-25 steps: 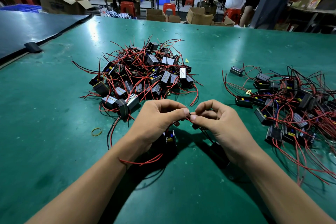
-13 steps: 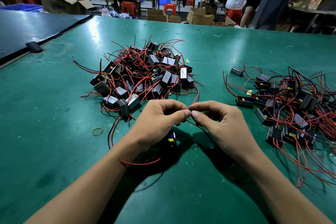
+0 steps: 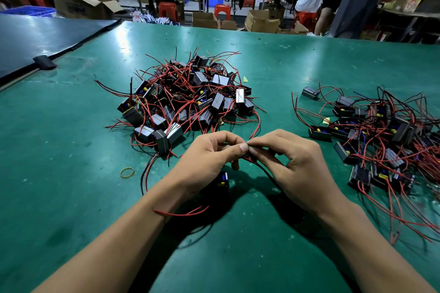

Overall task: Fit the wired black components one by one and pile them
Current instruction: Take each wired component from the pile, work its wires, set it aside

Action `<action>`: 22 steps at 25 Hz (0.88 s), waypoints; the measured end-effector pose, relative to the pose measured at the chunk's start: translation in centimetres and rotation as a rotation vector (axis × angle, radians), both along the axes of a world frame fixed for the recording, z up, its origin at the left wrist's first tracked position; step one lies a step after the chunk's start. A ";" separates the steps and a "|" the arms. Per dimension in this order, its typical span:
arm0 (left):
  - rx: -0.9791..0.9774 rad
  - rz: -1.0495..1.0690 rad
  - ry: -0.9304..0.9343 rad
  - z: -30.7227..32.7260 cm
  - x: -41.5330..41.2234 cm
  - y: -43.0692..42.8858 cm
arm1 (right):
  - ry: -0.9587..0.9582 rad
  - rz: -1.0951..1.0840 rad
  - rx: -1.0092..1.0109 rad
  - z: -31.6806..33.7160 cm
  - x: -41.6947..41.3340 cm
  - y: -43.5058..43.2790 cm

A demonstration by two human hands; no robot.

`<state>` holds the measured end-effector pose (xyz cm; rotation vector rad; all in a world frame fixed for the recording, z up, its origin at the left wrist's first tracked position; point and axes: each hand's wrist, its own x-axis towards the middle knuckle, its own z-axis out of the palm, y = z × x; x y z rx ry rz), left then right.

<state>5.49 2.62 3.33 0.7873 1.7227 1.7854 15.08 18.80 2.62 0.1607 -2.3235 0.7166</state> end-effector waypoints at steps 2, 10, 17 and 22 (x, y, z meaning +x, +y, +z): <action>0.018 0.000 -0.007 0.1 0.1 0.0 | 0.008 0.006 -0.040 -0.1 0.0 0.0; 0.015 -0.038 -0.030 -0.1 -0.2 -0.2 | -0.055 0.056 -0.154 0.1 -0.1 -0.2; 0.030 -0.106 -0.063 0.1 -0.4 -0.5 | -0.114 0.081 -0.251 0.7 0.0 -0.2; 0.026 -0.118 -0.062 0.1 -0.4 -0.5 | -0.126 0.040 -0.212 0.8 0.1 -0.4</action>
